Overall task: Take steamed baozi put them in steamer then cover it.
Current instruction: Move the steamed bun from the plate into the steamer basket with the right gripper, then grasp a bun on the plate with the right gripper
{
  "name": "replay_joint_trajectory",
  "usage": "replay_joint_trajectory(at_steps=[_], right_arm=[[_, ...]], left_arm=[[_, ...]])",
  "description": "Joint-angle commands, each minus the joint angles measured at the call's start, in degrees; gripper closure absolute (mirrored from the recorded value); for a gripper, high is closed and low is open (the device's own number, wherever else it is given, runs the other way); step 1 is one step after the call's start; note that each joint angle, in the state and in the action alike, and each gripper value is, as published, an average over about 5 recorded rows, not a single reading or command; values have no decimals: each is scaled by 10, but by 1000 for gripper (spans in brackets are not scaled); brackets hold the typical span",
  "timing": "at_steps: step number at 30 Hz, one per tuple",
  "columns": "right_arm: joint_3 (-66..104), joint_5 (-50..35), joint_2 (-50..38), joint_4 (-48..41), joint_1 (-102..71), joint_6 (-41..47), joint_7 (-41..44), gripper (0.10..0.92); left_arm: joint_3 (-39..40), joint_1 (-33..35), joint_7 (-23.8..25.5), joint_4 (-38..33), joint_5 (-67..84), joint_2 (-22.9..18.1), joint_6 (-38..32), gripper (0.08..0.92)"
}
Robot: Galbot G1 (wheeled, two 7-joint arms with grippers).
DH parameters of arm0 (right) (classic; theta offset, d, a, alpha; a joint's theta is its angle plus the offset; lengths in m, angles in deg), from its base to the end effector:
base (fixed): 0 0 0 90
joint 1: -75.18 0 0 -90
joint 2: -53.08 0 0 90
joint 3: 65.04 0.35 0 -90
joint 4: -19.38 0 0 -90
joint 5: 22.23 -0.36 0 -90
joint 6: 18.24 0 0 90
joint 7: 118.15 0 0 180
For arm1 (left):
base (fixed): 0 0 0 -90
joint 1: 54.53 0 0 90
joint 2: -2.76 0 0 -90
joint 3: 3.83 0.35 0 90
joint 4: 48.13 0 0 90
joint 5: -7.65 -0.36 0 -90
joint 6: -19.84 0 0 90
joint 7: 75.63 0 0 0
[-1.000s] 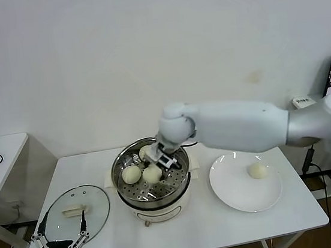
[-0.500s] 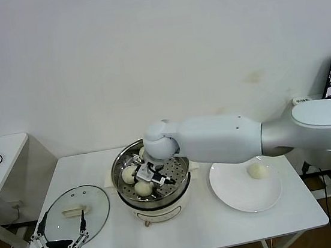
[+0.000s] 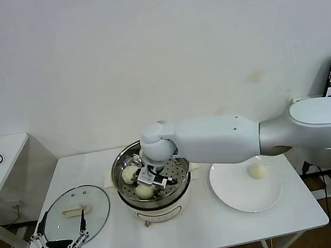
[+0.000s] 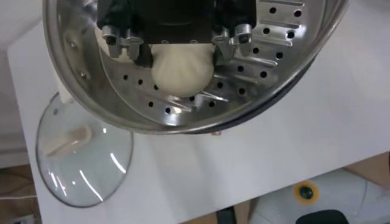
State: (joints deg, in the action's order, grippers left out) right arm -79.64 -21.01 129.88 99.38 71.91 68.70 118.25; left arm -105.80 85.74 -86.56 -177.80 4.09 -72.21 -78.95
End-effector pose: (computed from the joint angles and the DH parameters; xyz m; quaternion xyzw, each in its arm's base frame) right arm 0.4741 0.2398 -0.1166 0.6705 -0.2277 0.7061 0.0102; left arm 0.0955 0.0867 -0.2731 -0.0574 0.9794 0.1926 0.0167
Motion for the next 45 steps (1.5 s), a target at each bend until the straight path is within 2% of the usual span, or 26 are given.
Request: replay_joint_trajectory(at_steps=[1,7,13,22,26,32,38,45], right_arm=[[6,2,-7,1,24,-11,4,217],[27,-19,-36,6,46,-3,2,203],[60,-61,-99,7,59,45,7,203],[87,-132,-286,64,58,187,22,203],[100,-121,-384,107,36,224,28,203],[105,-52,-502,139,-22,236,18,203],[144,3,-540,122,-104,227,6,203],[255,34,-529,69,-252,218,-6,203]], left_arm=[[1,-2,1,0,0,1,0,177],[2,-5,2,0,1,4,1,177],[1,-9,3,1,1,10,2,177],[4,-16,5,8,5,24,3,177],[12,-26,7,11,4,28,6,177],[22,-37,8,21,3,32,7,177],[26,-37,8,22,1,31,6,177],[23,-29,8,21,-1,30,6,177]])
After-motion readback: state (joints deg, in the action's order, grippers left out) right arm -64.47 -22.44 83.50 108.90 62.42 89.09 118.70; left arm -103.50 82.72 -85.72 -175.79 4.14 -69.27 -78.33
